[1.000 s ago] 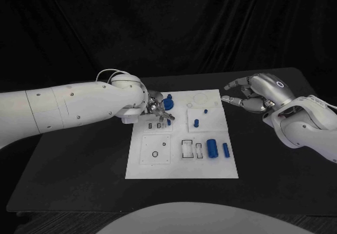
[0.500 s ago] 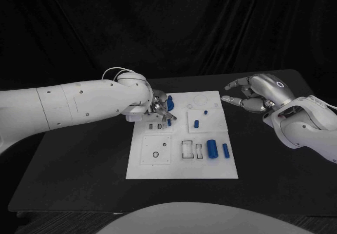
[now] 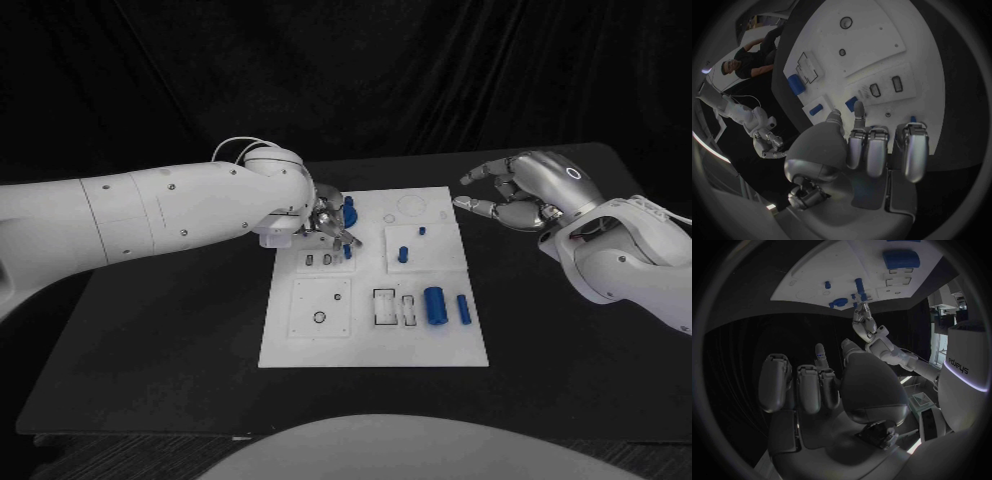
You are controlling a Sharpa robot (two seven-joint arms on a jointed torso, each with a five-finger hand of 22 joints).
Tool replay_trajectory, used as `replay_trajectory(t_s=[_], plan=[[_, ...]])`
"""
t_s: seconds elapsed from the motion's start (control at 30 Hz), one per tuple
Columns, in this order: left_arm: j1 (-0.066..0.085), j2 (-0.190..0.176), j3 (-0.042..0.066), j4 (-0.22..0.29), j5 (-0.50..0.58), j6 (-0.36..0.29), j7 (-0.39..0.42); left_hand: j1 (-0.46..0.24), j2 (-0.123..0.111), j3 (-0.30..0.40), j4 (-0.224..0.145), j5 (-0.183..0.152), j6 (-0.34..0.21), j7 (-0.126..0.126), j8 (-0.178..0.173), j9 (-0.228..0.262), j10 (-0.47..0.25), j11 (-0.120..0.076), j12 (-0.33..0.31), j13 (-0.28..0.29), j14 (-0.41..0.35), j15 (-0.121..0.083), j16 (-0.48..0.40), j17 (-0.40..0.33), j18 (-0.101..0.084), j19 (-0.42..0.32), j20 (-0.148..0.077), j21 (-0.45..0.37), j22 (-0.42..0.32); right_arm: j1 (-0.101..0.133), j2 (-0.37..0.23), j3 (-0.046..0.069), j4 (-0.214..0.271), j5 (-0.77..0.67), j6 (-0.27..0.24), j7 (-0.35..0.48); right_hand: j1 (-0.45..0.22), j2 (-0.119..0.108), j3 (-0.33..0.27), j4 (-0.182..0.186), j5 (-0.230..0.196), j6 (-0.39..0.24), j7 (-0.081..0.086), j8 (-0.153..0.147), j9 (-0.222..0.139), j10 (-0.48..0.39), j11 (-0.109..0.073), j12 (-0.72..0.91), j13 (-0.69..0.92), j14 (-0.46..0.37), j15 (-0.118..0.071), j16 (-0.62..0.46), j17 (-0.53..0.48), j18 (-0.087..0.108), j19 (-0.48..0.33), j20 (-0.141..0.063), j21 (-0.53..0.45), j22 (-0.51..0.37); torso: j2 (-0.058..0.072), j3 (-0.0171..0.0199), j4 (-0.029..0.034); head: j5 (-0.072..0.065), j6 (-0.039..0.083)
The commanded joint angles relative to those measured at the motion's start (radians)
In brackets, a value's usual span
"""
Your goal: Assemble the parts on the task board
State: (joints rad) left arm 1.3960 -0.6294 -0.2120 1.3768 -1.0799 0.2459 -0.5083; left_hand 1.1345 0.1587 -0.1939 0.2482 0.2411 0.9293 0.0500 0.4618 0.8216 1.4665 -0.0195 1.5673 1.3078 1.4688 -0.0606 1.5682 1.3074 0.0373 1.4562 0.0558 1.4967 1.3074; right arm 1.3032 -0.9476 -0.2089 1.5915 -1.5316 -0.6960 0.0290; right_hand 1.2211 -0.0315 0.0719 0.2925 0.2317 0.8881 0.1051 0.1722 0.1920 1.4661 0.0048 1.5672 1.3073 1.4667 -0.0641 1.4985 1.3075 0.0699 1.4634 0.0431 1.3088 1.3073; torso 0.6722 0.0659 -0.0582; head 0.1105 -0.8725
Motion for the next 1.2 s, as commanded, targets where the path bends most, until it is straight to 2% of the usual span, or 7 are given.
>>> replay_trajectory(t_s=[0.03,0.33,0.57,1.2], plan=[[0.003,0.005,0.001,-0.004,0.001,0.024,0.002,0.007,0.002,0.007,-0.001,0.002,0.008,0.0,-0.006,-0.001,0.104,0.005,0.003,0.263,0.102,0.005,0.003,0.263,0.001,-0.006,0.002,-0.004,0.139,-0.003,0.001,0.001,0.0,-0.002,0.003,-0.021,-0.006,0.005,-0.006,-0.001,0.004,0.006,0.0,-0.002,-0.002,0.105,0.006,0.004,0.263,0.081,0.007,-0.004,0.152,-0.011,0.02,0.006,-0.007,0.185,-0.001,0.001,-0.0001,0.0,0.0],[0.002,0.01,0.001,-0.015,0.001,0.031,-0.001,0.012,0.004,0.013,-0.005,0.004,0.013,-0.001,-0.01,0.0,0.104,0.004,0.003,0.263,0.102,0.005,0.003,0.263,0.002,-0.009,0.002,-0.007,0.135,-0.003,0.001,0.001,-0.001,-0.002,0.006,-0.024,-0.006,0.005,-0.006,-0.001,0.004,0.006,0.0,-0.002,-0.002,0.105,0.006,0.004,0.263,0.081,0.007,-0.004,0.152,-0.011,0.02,0.006,-0.007,0.185,-0.001,0.0008,-0.001,0.001,0.0],[0.002,0.017,0.001,-0.023,0.001,0.038,0.001,0.025,0.005,0.028,-0.017,0.016,0.014,-0.001,-0.025,0.001,0.104,0.004,0.003,0.263,0.102,0.005,0.003,0.263,0.003,-0.012,0.002,-0.01,0.133,-0.003,0.003,0.001,-0.002,-0.002,0.008,-0.025,-0.009,0.007,-0.007,-0.001,0.005,0.006,0.0,-0.003,-0.002,0.105,0.007,0.004,0.263,0.081,0.007,-0.005,0.151,-0.01,0.019,0.007,-0.009,0.185,-0.002,0.0005,-0.0013,0.003,0.0],[0.001,0.051,0.001,-0.07,0.001,0.07,0.004,0.04,0.009,0.058,-0.032,0.028,0.024,-0.003,-0.048,0.001,0.104,0.003,0.003,0.263,0.102,0.004,0.003,0.263,0.005,-0.018,0.001,-0.016,0.129,-0.003,0.003,0.001,-0.001,-0.002,0.013,-0.026,-0.013,0.012,-0.007,-0.001,0.008,0.006,0.0,-0.003,-0.003,0.105,0.008,0.004,0.263,0.08,0.008,-0.006,0.15,-0.01,0.019,0.007,-0.009,0.185,-0.002,0.0007,0.0007,0.0,0.0]])
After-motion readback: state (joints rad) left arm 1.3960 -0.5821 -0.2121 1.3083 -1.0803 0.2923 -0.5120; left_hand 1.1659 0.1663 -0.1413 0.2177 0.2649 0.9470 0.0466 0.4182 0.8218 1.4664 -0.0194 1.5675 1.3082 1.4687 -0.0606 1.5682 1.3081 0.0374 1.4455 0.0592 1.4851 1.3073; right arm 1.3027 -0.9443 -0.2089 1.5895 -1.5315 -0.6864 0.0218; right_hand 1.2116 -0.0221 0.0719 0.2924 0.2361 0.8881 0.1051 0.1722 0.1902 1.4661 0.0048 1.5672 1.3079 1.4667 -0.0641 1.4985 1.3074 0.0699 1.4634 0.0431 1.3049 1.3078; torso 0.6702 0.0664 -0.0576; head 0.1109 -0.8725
